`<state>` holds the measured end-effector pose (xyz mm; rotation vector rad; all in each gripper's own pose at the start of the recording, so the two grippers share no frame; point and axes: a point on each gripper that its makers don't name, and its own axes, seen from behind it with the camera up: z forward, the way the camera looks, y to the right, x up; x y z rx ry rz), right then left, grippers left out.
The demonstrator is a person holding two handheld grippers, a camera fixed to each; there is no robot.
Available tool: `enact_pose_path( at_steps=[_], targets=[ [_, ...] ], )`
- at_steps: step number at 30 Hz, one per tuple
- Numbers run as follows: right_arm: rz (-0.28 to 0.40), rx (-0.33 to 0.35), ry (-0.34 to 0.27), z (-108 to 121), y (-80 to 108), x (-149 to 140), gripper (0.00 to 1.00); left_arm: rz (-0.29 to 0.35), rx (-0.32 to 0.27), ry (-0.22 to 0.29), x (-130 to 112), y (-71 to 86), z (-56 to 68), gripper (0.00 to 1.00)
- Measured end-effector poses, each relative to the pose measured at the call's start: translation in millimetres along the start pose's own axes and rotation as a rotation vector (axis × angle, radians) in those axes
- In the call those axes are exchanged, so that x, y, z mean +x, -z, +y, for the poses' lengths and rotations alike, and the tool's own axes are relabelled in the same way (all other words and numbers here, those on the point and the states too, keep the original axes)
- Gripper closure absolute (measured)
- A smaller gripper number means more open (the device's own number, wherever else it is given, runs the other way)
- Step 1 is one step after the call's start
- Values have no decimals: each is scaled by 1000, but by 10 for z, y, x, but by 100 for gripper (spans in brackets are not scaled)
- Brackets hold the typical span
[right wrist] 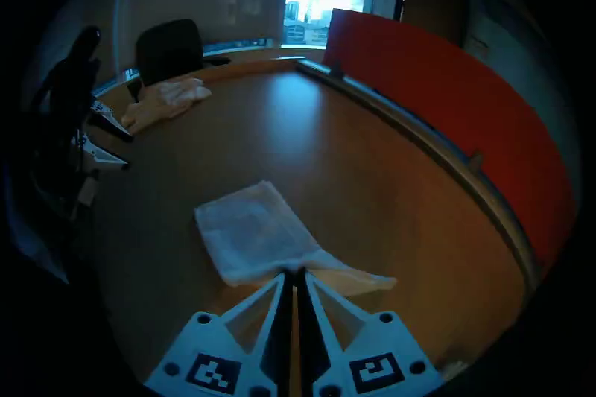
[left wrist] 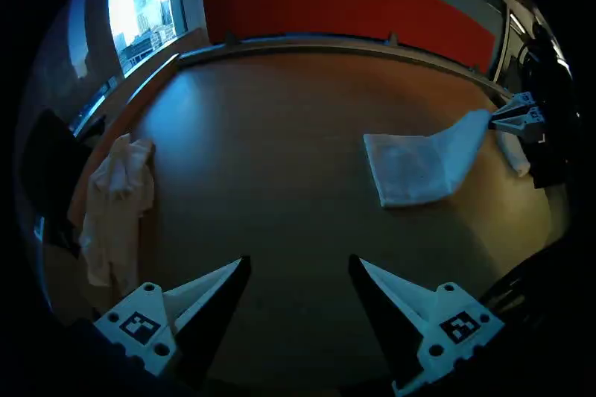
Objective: Fold towel
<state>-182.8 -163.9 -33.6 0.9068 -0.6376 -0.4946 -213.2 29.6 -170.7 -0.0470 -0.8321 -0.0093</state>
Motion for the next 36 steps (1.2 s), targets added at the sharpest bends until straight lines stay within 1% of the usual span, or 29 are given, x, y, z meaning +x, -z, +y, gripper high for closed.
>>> enact_pose_path(
  at_steps=[6, 11, 17, 21, 26, 30, 32, 36],
  targets=[
    [1, 32, 34, -87, -91, 137, 97, 5, -2, 15, -25, 29, -27, 2],
    [-3, 69, 63, -203, -224, 241, 97, 3, -10, 17, -89, 55, -21, 3],
    [-15, 131, 100, -434, -476, 344, 97, -4, -23, 20, -178, 85, 28, 3],
    [-26, 180, 114, -639, -696, 392, 97, -7, -32, 21, -221, 102, 69, 2],
    [-37, 227, 120, -887, -974, 421, 97, -9, -38, 18, -257, 124, 103, 3],
    [-56, 253, 108, -1021, -1154, 374, 97, -12, -39, 16, -283, 131, 116, 3],
    [-64, 257, 102, -1045, -1197, 348, 97, -13, -38, 16, -290, 132, 114, 3],
    [-68, 260, 94, -1052, -1213, 328, 97, -14, -37, 20, -302, 139, 106, 3]
  ],
)
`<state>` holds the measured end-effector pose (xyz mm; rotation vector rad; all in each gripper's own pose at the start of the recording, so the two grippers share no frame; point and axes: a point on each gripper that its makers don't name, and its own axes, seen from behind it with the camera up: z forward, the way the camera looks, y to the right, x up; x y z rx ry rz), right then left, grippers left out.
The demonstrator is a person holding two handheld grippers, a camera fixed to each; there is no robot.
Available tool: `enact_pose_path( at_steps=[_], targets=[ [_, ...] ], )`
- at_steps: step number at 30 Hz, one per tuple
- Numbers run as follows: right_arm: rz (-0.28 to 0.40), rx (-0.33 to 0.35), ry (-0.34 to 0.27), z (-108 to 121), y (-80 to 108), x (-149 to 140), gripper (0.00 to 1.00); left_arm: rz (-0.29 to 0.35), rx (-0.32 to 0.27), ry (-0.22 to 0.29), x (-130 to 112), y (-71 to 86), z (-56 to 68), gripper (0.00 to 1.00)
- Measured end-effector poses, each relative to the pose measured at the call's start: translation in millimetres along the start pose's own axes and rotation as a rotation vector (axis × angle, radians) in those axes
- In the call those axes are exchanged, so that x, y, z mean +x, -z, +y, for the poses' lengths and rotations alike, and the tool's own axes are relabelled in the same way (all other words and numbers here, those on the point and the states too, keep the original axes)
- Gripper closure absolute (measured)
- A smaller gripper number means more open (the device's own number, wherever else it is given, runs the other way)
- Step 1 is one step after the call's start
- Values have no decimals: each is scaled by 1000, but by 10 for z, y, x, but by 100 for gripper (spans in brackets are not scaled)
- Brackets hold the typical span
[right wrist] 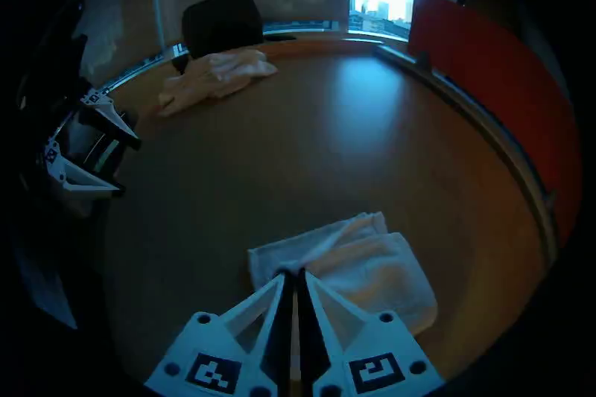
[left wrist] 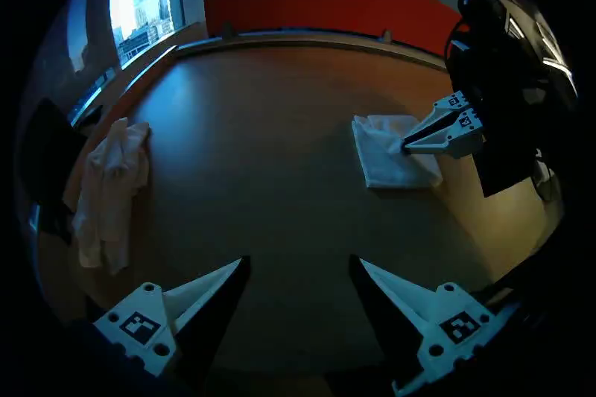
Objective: Fold towel
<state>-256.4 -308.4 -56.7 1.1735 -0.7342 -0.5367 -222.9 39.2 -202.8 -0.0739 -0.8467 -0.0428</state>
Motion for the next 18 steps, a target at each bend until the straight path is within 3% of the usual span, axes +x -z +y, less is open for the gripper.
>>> enact_pose_path(
  at_steps=[5, 8, 12, 14, 18],
  targets=[
    [6, -11, -9, 29, 18, 5, 89, -4, 0, 3, -20, -1, -4, 3],
    [9, -19, -13, 47, 39, 6, 69, -5, -1, 4, -23, 0, -6, 2],
    [12, -28, -22, 58, 76, -6, 35, -5, -1, 2, -19, -2, 3, 2],
    [13, -32, -26, 59, 93, -20, 26, -4, 0, 1, -13, -1, 6, 3],
    [14, -49, -42, 65, 134, -79, 23, -1, 1, -1, -1, 4, 15, 2]
  ],
)
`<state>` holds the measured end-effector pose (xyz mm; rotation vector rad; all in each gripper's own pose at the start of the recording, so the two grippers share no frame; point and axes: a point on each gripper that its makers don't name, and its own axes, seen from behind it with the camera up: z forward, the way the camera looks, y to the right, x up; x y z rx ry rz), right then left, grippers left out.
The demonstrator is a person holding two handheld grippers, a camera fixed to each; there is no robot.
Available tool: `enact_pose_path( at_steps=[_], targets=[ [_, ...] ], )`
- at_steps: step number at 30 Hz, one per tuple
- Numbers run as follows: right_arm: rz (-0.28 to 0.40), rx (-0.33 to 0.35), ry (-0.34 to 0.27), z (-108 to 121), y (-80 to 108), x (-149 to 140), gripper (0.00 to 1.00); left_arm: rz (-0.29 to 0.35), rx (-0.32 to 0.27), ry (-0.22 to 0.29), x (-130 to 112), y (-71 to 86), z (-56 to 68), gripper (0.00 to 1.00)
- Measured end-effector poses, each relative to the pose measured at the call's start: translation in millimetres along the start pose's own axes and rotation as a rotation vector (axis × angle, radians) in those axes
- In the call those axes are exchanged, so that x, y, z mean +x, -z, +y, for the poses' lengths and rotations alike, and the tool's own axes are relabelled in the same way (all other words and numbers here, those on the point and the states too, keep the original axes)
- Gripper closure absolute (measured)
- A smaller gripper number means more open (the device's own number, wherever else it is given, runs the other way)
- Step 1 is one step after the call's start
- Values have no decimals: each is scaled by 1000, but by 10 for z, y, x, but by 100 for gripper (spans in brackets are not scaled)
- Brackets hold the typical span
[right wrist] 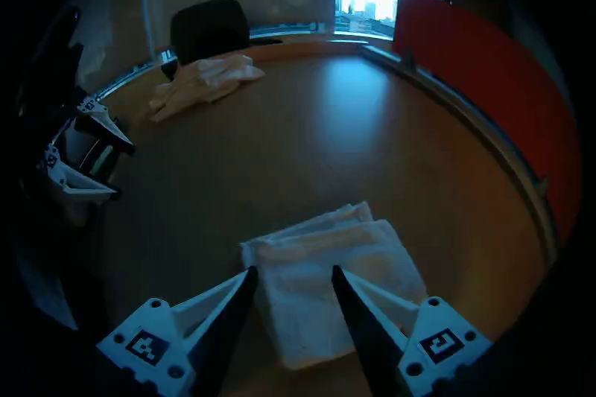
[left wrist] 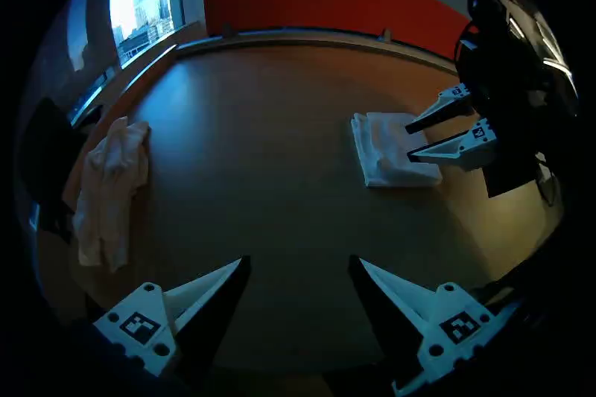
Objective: Fold towel
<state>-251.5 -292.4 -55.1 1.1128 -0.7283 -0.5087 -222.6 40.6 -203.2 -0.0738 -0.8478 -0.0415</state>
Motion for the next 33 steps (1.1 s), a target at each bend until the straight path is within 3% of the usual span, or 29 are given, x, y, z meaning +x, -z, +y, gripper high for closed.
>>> enact_pose_path(
  at_steps=[18, 29, 33],
  targets=[
    [-55, -80, -92, -15, 290, -634, 23, 6, -3, -10, 30, 0, 43, 2],
    [-95, -92, -124, -64, 313, -916, 25, 4, -5, -11, 21, -4, 61, 3],
    [-111, -97, -139, -81, 303, -1006, 30, 4, -7, -9, 13, -3, 68, 3]
  ],
)
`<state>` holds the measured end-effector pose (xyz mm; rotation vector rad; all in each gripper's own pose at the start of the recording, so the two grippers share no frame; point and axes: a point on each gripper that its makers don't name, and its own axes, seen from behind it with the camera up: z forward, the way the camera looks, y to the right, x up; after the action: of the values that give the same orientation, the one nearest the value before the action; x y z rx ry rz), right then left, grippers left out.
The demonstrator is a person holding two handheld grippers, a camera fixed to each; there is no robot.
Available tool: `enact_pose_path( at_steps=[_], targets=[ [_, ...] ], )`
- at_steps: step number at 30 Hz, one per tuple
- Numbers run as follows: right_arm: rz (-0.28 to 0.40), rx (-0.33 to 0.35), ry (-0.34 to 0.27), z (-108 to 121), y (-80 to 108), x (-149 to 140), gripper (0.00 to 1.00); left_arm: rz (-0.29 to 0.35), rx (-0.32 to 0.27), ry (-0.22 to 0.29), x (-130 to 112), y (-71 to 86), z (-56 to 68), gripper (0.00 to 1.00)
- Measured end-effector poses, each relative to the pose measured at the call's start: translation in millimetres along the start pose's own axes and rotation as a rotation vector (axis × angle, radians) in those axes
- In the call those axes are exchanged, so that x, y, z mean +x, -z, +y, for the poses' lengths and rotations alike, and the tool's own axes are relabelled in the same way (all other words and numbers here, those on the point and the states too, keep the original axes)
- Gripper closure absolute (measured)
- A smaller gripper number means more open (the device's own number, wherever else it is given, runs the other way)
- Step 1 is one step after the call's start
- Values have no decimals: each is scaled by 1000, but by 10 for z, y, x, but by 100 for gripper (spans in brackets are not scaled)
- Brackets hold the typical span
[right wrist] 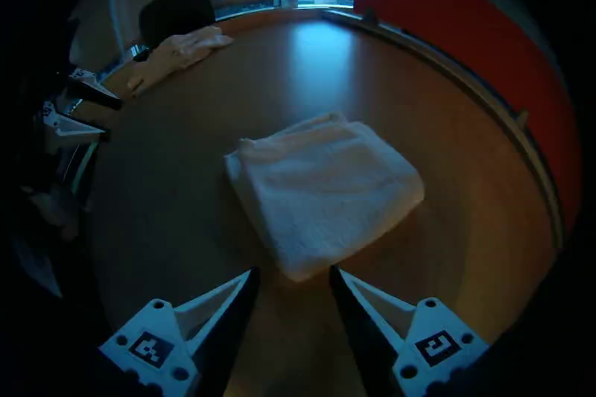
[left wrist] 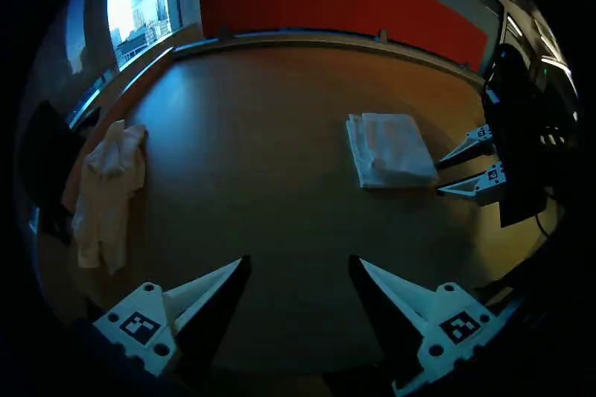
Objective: Fold towel
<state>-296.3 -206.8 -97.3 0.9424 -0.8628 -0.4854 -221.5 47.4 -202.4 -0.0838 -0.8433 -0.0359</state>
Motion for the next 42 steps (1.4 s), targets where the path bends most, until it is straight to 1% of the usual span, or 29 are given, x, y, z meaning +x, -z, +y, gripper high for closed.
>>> enact_pose_path(
  at_steps=[3, 9, 17, 21, 23, 27, 29, 38, 42],
  targets=[
    [-4, -4, -13, -5, -13, -28, 35, 0, -1, 0, 0, 2, 2, 3],
    [-3, -6, -40, -23, -38, -36, 52, 0, -2, -4, -3, 3, 4, 3],
    [-3, -18, -54, -15, -83, -44, 62, -1, -3, -4, -10, -1, -1, 2],
    [-2, -27, -57, -3, -81, -48, 74, -2, -3, -3, -16, -4, -1, 3],
    [-2, -31, -56, 1, -74, -54, 79, -2, -3, -2, -19, -1, 0, 3],
    [-1, -36, -58, 7, -64, -55, 93, -3, -2, -1, -28, 1, 1, 3],
    [5, -42, -60, 24, -57, -41, 97, -3, -2, -1, -31, 0, -1, 3],
    [43, -61, -60, 108, 30, 106, 98, 2, -6, -6, -16, -3, 15, 3],
    [75, -76, -48, 176, 116, 284, 98, 8, -8, -7, 0, -2, 21, 3]
  ],
)
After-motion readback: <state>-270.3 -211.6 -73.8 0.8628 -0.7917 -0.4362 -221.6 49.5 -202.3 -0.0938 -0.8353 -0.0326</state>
